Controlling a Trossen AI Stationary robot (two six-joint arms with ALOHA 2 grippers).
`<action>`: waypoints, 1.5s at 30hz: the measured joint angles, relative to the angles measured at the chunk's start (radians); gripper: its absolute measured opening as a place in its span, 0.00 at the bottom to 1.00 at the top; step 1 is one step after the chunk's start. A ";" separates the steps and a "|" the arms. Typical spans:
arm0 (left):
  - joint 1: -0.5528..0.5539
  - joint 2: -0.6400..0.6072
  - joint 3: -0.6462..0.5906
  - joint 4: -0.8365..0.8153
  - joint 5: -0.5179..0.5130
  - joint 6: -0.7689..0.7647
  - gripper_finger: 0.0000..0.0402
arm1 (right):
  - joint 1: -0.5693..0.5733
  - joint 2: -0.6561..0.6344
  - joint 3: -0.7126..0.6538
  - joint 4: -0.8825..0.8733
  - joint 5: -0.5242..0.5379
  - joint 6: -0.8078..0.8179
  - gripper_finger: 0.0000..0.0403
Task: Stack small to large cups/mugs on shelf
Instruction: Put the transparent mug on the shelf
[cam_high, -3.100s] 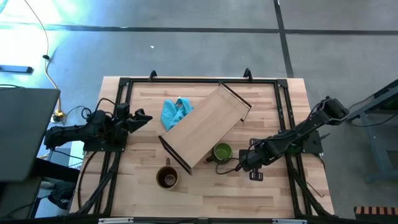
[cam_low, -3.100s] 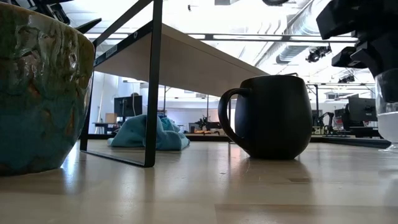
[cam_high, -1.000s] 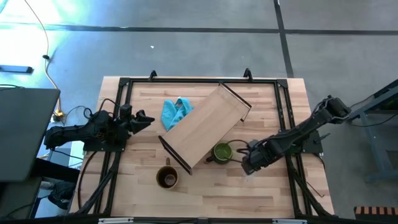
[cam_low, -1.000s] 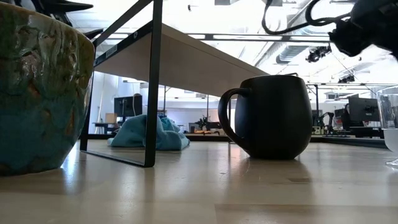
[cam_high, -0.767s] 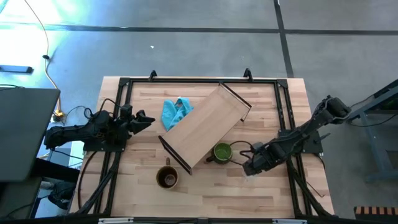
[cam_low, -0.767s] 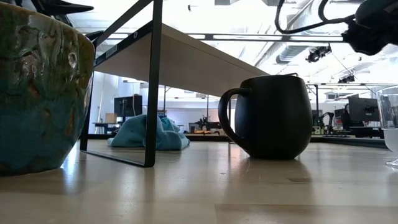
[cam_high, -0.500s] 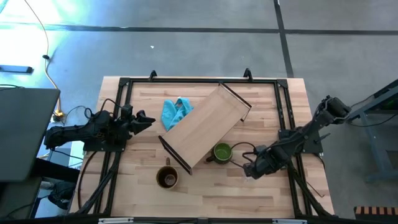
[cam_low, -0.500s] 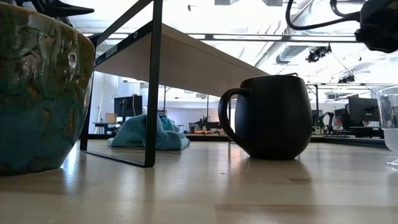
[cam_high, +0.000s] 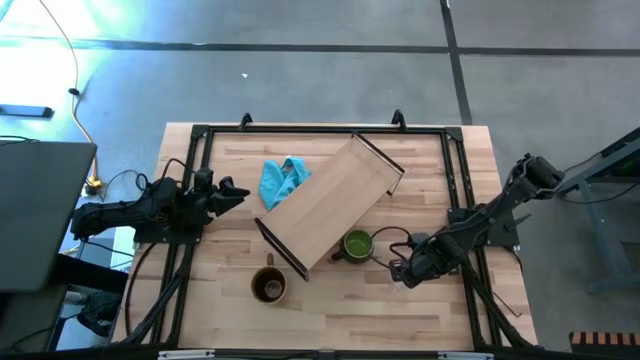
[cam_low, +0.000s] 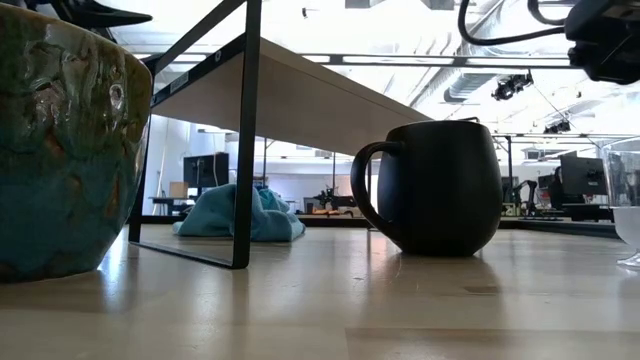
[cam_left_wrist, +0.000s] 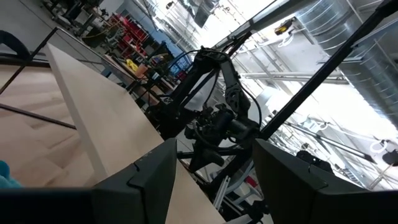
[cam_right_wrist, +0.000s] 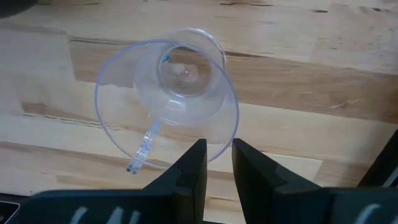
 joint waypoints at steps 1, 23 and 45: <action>0.000 0.000 0.000 0.000 0.000 0.000 0.50 | 0.000 0.000 0.000 -0.001 0.000 0.000 0.16; 0.000 0.000 0.000 0.000 -0.002 -0.004 0.50 | 0.000 0.001 -0.001 -0.039 0.017 -0.019 0.16; 0.000 0.000 0.000 0.007 -0.002 -0.005 0.50 | 0.000 0.053 -0.002 -0.002 0.031 -0.072 0.16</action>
